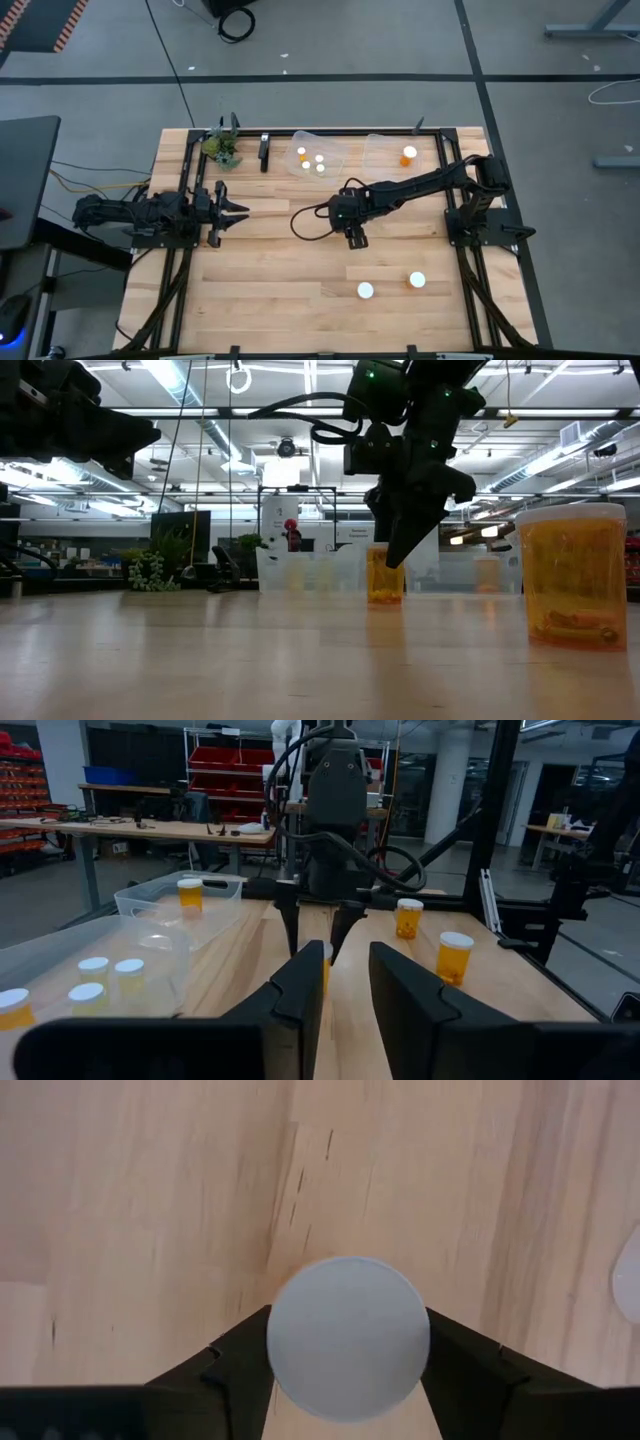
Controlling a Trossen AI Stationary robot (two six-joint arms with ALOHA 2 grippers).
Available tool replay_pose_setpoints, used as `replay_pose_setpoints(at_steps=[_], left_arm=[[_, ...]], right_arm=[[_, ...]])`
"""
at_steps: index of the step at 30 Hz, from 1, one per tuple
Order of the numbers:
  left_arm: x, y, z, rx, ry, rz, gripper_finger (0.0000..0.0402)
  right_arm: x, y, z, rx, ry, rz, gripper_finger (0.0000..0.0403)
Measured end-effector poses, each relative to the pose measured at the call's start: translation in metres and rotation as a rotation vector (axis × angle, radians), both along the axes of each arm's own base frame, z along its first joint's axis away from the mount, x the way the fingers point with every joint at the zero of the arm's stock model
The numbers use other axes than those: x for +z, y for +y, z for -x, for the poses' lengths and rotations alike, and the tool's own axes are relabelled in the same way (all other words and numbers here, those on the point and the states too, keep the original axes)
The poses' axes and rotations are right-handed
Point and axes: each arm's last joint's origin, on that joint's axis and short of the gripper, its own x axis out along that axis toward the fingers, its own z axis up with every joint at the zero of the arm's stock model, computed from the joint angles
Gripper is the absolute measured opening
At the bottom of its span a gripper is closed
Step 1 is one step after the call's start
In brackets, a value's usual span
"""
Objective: Pick and place medicine bottles into bin by pill shape (circle, oval)
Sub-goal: Put the big orange pill bottle into the right transparent bin
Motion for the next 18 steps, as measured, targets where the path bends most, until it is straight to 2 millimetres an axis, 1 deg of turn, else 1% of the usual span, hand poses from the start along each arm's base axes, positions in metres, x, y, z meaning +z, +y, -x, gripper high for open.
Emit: replay_pose_setpoints(at_steps=[11, 14, 18], left_arm=[[0.0, 0.0, 0.0, 0.0, 0.0, 0.0, 0.0087], [0.0, 0.0, 0.0, 0.0, 0.0, 0.0, 0.0091], [0.0, 0.0, 0.0, 0.0, 0.002, 0.0, 0.0093]], right_arm=[[-0.001, -0.019, 0.003, -0.053, 0.027, 0.0, 0.0224], [0.003, -0.024, 0.006, -0.06, 0.04, 0.004, 0.0224], [0.018, -0.032, 0.014, -0.082, 0.019, 0.005, 0.0224]])
